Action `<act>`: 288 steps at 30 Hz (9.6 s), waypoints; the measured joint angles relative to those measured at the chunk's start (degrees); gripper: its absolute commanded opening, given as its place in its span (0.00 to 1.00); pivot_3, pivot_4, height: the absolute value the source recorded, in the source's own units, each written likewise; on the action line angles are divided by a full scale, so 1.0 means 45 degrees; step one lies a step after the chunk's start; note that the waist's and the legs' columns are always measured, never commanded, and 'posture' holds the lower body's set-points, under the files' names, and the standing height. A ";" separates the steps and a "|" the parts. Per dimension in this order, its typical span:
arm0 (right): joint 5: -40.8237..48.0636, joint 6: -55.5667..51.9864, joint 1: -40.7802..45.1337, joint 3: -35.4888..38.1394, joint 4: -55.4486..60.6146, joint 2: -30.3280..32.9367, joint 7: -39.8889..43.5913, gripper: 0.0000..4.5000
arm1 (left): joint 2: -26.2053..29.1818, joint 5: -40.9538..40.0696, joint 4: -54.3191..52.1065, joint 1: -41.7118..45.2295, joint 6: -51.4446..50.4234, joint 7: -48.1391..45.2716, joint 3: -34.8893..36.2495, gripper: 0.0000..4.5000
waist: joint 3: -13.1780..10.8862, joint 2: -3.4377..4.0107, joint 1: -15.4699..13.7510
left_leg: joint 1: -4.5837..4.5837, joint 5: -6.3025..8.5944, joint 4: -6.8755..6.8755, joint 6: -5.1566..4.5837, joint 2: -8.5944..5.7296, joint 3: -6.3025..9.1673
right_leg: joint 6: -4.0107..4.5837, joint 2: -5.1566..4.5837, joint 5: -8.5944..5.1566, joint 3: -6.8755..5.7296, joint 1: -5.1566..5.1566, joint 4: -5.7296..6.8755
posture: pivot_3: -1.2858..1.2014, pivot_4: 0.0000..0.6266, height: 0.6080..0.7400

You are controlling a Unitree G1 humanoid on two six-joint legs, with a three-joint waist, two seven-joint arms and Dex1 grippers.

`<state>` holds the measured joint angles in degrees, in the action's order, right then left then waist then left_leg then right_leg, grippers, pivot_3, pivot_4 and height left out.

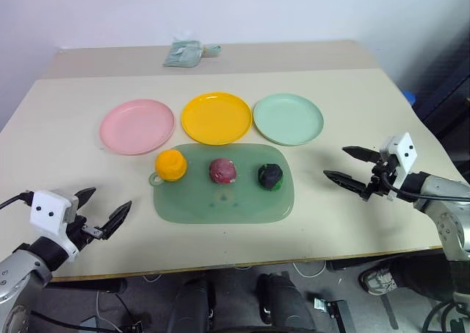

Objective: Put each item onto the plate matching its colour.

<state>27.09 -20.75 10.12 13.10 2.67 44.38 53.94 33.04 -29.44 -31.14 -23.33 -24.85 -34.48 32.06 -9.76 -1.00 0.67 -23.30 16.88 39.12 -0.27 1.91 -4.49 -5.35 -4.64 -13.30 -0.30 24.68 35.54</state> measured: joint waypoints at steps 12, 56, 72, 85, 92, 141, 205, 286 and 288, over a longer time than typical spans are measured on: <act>-0.0019 -0.0248 -0.1160 0.0193 0.2449 -0.0922 -0.1713 0.99 | 0.0195 0.0026 0.0928 0.2391 -0.0263 -0.0192 -0.1933 1.00 | 0.0004 0.0000 -0.0068 | 0.0001 -0.0001 0.0007 -0.0001 -0.0012 0.0003 | -0.0005 0.0005 0.0003 -0.0001 -0.0013 0.0004 | 0.52 0.24 1.00; 0.0563 -0.1803 -0.0992 -0.3336 0.6960 -0.2573 -0.3687 1.00 | -0.0340 0.2008 0.4158 0.7592 -0.0912 0.0427 -0.5956 0.72 | 0.0009 -0.0006 -0.0015 | 0.0022 -0.0003 0.0015 0.0000 -0.0022 0.0009 | -0.0045 0.0017 0.0025 -0.0003 -0.0023 0.0040 | 0.52 0.24 1.00; 0.0581 -0.2036 -0.0172 -0.3509 0.6919 -0.2772 -0.3800 1.00 | -0.2579 0.2905 0.5171 1.0762 -0.1968 0.3543 -0.5975 0.65 | 0.0012 -0.0024 -0.0225 | 0.0018 -0.0005 0.0036 0.0000 -0.0049 0.0015 | -0.0080 0.0018 0.0045 -0.0004 -0.0030 0.0058 | 0.52 0.24 1.00; 0.0309 -0.2015 0.0339 -0.3914 0.6744 -0.3274 -0.4235 1.00 | -0.4970 0.5220 1.3281 1.6428 -0.0284 0.5055 -0.7493 0.65 | 0.0011 -0.0033 -0.0248 | 0.0000 -0.0008 0.0031 0.0001 -0.0076 0.0014 | -0.0107 0.0032 0.0057 -0.0017 -0.0027 0.0052 | 0.52 0.24 1.00; 0.0235 -0.2037 -0.0055 -0.3895 0.6939 -0.3285 -0.4704 1.00 | -0.5165 0.5399 1.4549 1.6717 0.0154 0.4610 -0.7433 0.96 | 0.0010 -0.0034 -0.0293 | -0.0005 -0.0008 0.0034 0.0001 -0.0075 0.0014 | -0.0109 0.0026 0.0058 -0.0017 -0.0027 0.0050 | 0.52 0.24 1.00; 0.0938 -0.2379 -0.1402 -0.3029 0.7231 -0.1873 -0.3506 1.00 | -0.0776 0.3729 0.5026 1.0783 -0.1584 -0.2087 -1.0154 0.53 | 0.0011 -0.0033 -0.0288 | 0.0029 -0.0012 0.0035 0.0009 -0.0047 0.0025 | -0.0061 0.0024 0.0025 0.0001 -0.0035 0.0073 | 0.52 0.24 1.00; -0.1244 -0.2490 -0.0232 -0.3796 0.5456 -0.2575 -0.4482 1.00 | 0.0371 0.2377 0.1847 0.7019 0.0527 -0.3226 -0.8443 0.99 | 0.0021 -0.0038 -0.0020 | 0.0033 -0.0013 0.0028 0.0011 -0.0034 0.0024 | -0.0056 0.0009 0.0024 -0.0004 -0.0027 0.0089 | 0.52 0.24 1.00; -0.0545 -0.0320 0.0025 -0.1243 0.1812 -0.1175 -0.0785 0.99 | 0.0546 0.2866 0.2244 0.3359 0.0910 -0.0301 -0.3753 1.00 | 0.0007 -0.0014 -0.0002 | 0.0024 -0.0010 0.0015 0.0010 -0.0009 0.0011 | -0.0053 -0.0008 0.0024 -0.0001 -0.0007 0.0069 | 0.52 0.24 1.00; -0.0558 -0.0320 0.0025 -0.1243 0.1785 -0.1176 -0.0807 0.99 | 0.0499 0.2861 0.2217 0.3224 0.0913 -0.0296 -0.3753 1.00 | 0.0007 -0.0014 -0.0004 | 0.0024 -0.0010 0.0015 0.0009 -0.0008 0.0012 | -0.0053 -0.0006 0.0023 -0.0001 -0.0007 0.0070 | 0.52 0.24 1.00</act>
<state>24.58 -22.19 10.23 7.51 10.71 39.08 50.31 35.28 -16.57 -21.16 -8.82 -20.74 -35.82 15.17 -9.73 -1.06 0.65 -23.19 16.84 39.18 -0.23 1.87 -4.43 -5.59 -4.67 -13.19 -0.30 24.65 35.85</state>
